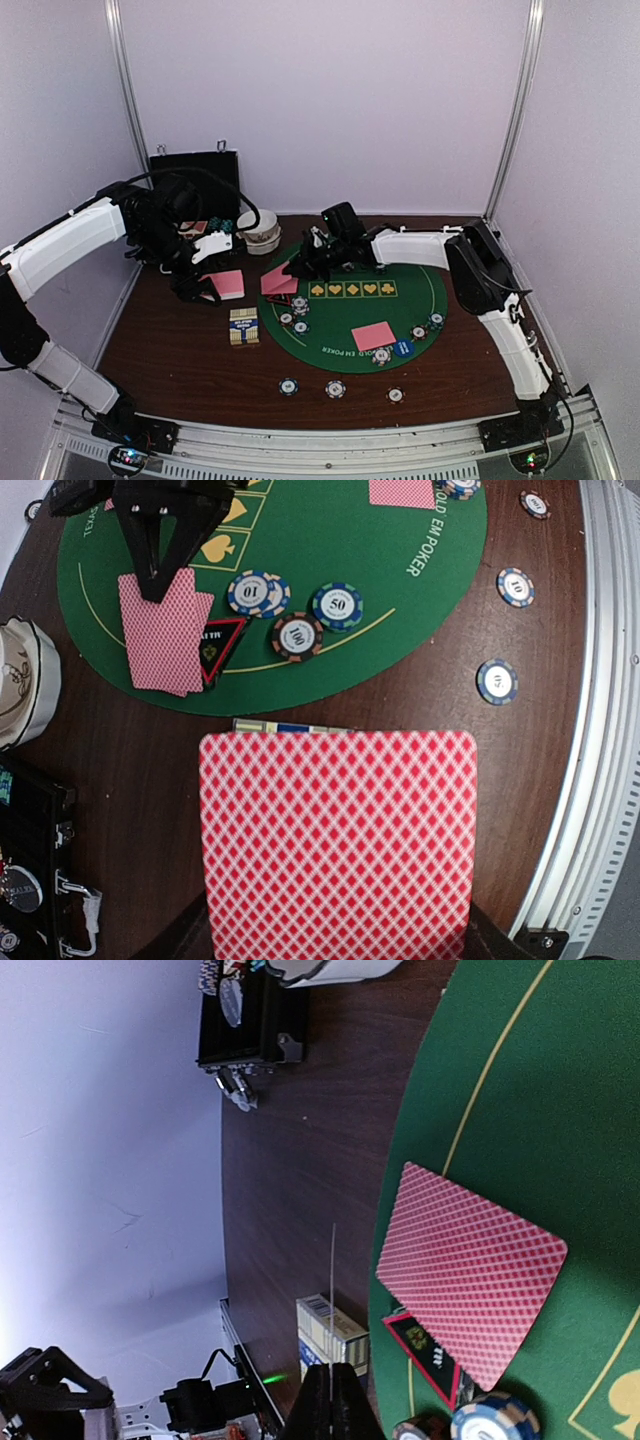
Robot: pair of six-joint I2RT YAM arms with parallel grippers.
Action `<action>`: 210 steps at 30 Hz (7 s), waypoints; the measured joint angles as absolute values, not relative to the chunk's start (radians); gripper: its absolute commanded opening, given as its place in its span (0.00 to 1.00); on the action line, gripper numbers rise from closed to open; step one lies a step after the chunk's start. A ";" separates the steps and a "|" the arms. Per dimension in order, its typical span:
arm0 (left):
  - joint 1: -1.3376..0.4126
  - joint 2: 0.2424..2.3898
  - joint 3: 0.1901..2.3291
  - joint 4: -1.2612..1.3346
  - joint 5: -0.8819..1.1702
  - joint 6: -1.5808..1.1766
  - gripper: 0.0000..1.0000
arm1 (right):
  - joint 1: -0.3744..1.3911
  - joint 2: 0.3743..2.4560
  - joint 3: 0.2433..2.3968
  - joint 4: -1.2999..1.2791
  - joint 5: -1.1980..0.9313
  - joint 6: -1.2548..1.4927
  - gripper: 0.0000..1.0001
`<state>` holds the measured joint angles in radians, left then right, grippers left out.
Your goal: Distribute texas hold em gaming equipment
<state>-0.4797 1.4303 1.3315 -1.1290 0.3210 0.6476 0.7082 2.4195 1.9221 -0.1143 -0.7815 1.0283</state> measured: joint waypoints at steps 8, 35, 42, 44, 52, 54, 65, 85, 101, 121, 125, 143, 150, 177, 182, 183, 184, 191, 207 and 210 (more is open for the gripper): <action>-0.480 1.430 1.332 -1.129 0.321 0.648 0.00 | 0.708 2.538 2.054 -0.196 -0.740 0.986 0.00; -0.480 1.430 1.331 -1.129 0.322 0.648 0.00 | 0.708 2.397 2.086 -0.448 -0.581 0.760 0.72; -0.480 1.430 1.331 -1.129 0.322 0.648 0.00 | 0.720 2.152 1.871 -0.282 -0.611 0.811 0.85; -0.480 1.430 1.331 -1.130 0.322 0.648 0.00 | 0.735 2.114 1.803 -0.202 -0.633 0.846 0.86; -0.480 1.430 1.332 -1.129 0.323 0.648 0.00 | 0.848 2.093 1.600 0.080 -0.723 1.030 0.88; -0.480 1.431 1.332 -1.129 0.323 0.648 0.00 | 0.873 2.093 1.586 0.125 -0.738 1.066 0.88; -0.480 1.435 1.354 -1.130 0.333 0.647 0.00 | 0.915 2.095 1.587 0.267 -0.784 1.167 0.88; -0.480 1.441 1.369 -1.130 0.345 0.646 0.00 | 0.971 2.259 1.782 0.282 -0.853 1.239 0.88; -0.480 1.460 1.386 -1.130 0.357 0.646 0.00 | 0.978 2.351 1.912 0.220 -0.903 1.261 0.80; -0.480 1.465 1.386 -1.129 0.356 0.646 0.00 | 0.934 2.298 1.799 0.261 -0.927 1.265 0.60; -0.480 1.465 1.385 -1.132 0.356 0.646 0.00 | 0.932 2.286 1.784 0.264 -0.927 1.266 0.56; -0.480 1.464 1.381 -1.131 0.355 0.646 0.00 | 0.907 2.225 1.704 0.268 -0.928 1.267 0.52; -0.480 1.464 1.375 -1.131 0.351 0.646 0.00 | 0.896 2.177 1.668 0.268 -0.937 1.268 0.24; -0.480 1.464 1.368 -1.131 0.318 0.648 0.00 | 0.730 2.035 1.551 0.249 -0.970 1.257 0.00; -0.480 1.464 1.368 -1.131 0.317 0.648 0.00 | 0.587 2.024 1.558 0.118 -0.970 1.144 0.00; -0.480 1.464 1.368 -1.131 0.317 0.648 0.00 | 0.563 2.027 1.565 0.077 -0.968 1.118 0.00; -0.480 1.464 1.368 -1.131 0.317 0.648 0.00 | 0.533 2.033 1.584 0.024 -0.964 1.083 0.00; -0.480 1.464 1.368 -1.131 0.317 0.648 0.00 | 0.409 2.153 1.792 -0.266 -0.869 0.850 0.00; -0.480 1.464 1.368 -1.131 0.318 0.649 0.00 | 0.377 2.453 2.137 -0.527 -0.696 0.665 0.00; -0.480 1.464 1.368 -1.131 0.318 0.649 0.00 | 0.371 2.481 2.191 -0.532 -0.690 0.665 0.00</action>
